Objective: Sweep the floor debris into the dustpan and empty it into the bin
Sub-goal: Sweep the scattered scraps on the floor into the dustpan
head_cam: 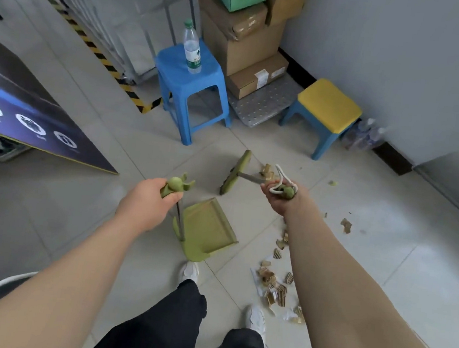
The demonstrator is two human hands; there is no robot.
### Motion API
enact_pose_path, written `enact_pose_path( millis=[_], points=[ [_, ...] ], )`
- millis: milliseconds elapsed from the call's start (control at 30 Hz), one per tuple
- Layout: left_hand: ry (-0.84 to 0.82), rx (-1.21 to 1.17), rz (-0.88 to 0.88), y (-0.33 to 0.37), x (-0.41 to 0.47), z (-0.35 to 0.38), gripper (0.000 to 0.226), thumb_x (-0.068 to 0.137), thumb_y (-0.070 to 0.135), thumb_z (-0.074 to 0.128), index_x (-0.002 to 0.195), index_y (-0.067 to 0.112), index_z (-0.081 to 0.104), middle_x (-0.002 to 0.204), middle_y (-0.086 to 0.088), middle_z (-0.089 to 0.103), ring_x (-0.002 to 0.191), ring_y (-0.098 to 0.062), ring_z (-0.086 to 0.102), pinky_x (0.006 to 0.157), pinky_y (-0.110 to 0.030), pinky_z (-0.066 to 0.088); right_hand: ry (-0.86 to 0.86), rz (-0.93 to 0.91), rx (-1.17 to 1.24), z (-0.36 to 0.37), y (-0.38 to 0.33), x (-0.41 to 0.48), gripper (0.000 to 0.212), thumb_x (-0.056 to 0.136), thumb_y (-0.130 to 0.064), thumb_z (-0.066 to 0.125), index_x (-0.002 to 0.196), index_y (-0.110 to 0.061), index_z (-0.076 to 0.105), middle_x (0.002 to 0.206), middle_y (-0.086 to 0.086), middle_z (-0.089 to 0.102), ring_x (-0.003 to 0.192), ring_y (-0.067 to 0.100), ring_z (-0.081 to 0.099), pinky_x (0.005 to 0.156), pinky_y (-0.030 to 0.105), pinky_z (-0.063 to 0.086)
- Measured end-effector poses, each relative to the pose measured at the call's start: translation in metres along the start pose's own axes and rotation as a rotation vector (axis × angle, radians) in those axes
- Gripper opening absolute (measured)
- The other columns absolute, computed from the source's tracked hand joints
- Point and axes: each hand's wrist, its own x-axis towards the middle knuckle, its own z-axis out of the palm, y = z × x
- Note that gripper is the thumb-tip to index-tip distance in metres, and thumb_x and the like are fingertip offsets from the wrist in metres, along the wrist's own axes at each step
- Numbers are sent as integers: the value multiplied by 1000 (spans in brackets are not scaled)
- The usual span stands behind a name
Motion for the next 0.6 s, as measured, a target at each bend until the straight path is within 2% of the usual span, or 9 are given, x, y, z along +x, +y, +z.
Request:
enact_pose_path(
  millis=[67,100,133,167,233,267,367,433,600],
  points=[
    [-20,19,16,-2,16,-9,35,90,44,60,66,22,46,64,4,46,73,-29,50,59,-31,33,60,-49,13,10,0,7,60,88,3,38,146,-9,34,109,3,54,32,19,45,43,17,48],
    [-30,30,26,-2,23,-12,34,90,44,59,67,22,47,64,3,47,73,-29,50,60,-31,34,50,-67,37,11,-2,7,60,86,5,39,144,-7,37,87,7,59,35,18,45,51,17,51],
    [-43,39,40,-2,29,-15,33,90,44,58,70,20,49,65,3,47,74,-29,51,61,-31,34,66,-85,58,11,-7,8,54,87,4,39,140,-5,42,68,10,54,39,17,44,58,18,52],
    [-56,51,58,0,35,-18,31,91,45,58,73,19,51,66,4,47,75,-29,51,62,-32,35,82,-95,102,9,-12,8,47,89,3,38,135,-4,45,60,11,48,41,16,43,55,20,52],
    [-80,101,92,5,45,-22,30,91,47,55,79,20,53,68,6,48,78,-27,51,64,-32,35,128,-71,206,0,-22,6,54,83,5,39,136,-4,42,63,10,43,44,16,41,38,24,44],
    [-94,124,110,9,49,-24,28,92,48,54,79,23,52,69,7,48,79,-26,51,65,-32,36,153,-69,241,-6,-25,6,57,81,6,39,137,-3,41,65,9,42,45,16,41,35,23,40],
    [-134,154,164,20,60,-28,27,93,49,52,80,25,52,72,7,52,79,-25,54,68,-34,40,208,-120,252,-24,-28,1,57,81,4,38,137,-2,38,71,8,41,41,19,42,36,23,40],
    [-151,158,206,26,67,-31,28,93,48,52,88,21,58,77,4,57,83,-25,56,73,-37,46,192,-164,276,-35,-25,-9,47,85,1,37,132,-4,40,71,10,43,39,20,44,37,26,43],
    [-167,189,274,44,83,-39,31,93,49,51,99,20,59,89,0,61,88,-25,57,78,-39,49,248,-203,342,-69,-15,-37,52,93,-5,35,144,2,29,53,19,50,33,20,44,38,22,43]
  ],
)
